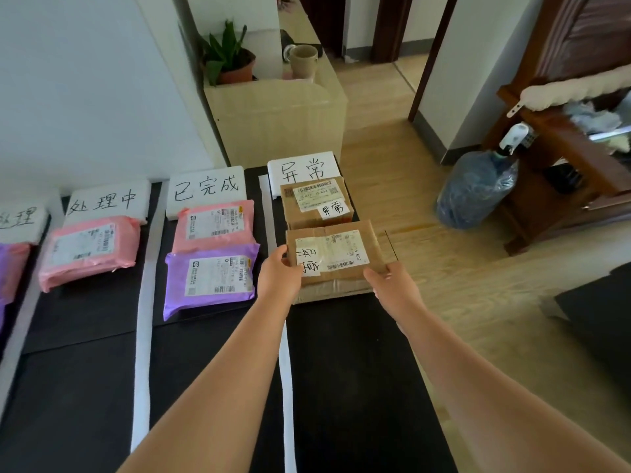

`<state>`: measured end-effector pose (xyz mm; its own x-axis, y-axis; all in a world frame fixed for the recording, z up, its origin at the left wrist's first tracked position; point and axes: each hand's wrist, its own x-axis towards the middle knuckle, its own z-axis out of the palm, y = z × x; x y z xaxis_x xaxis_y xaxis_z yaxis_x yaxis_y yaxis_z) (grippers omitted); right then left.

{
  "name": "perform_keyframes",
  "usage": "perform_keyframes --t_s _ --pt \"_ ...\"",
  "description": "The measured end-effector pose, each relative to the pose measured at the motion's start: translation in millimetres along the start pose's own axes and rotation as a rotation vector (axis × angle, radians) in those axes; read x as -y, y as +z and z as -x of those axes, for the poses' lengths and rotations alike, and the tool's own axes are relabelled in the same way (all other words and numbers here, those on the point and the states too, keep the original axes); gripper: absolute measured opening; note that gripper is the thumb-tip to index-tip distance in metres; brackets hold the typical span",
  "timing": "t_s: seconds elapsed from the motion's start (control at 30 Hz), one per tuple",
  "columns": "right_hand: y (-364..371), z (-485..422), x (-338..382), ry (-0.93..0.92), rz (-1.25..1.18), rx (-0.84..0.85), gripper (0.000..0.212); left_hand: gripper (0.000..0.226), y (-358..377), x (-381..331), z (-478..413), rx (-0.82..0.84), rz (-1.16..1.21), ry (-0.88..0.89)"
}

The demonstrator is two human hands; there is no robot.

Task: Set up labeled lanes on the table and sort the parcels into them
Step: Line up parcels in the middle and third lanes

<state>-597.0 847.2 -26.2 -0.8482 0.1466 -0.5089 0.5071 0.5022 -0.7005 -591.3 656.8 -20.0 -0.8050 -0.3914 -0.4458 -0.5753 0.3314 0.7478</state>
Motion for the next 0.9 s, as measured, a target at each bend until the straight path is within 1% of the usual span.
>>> perform_keyframes --t_s 0.1,0.33,0.43,0.57,0.67,0.77,0.9 --pt "6.5 -4.4 2.2 0.012 0.018 0.017 0.036 0.052 -1.2 3.3 -8.0 -0.018 -0.051 0.011" --pt "15.9 -9.1 6.5 0.013 -0.003 -0.046 0.038 0.053 0.0 12.1 -10.7 0.027 -0.039 0.044" --pt "14.5 -7.0 6.3 0.007 -0.018 -0.061 0.042 0.057 -1.1 15.3 -10.5 0.024 -0.037 0.038" --pt "7.2 8.7 6.3 0.003 -0.023 -0.071 0.055 0.056 -5.3 18.3 0.6 0.008 -0.056 0.049" --pt "0.7 26.4 7.7 -0.015 -0.027 -0.088 0.053 0.057 -11.6 16.8 18.0 0.016 -0.077 0.054" --pt "-7.6 44.2 10.3 -0.047 -0.02 -0.077 0.048 0.05 -17.7 15.3 38.7 0.033 -0.132 0.12" --pt "-17.8 71.9 12.6 -0.124 0.007 -0.017 0.037 0.023 -25.6 17.6 76.1 0.058 -0.263 0.205"
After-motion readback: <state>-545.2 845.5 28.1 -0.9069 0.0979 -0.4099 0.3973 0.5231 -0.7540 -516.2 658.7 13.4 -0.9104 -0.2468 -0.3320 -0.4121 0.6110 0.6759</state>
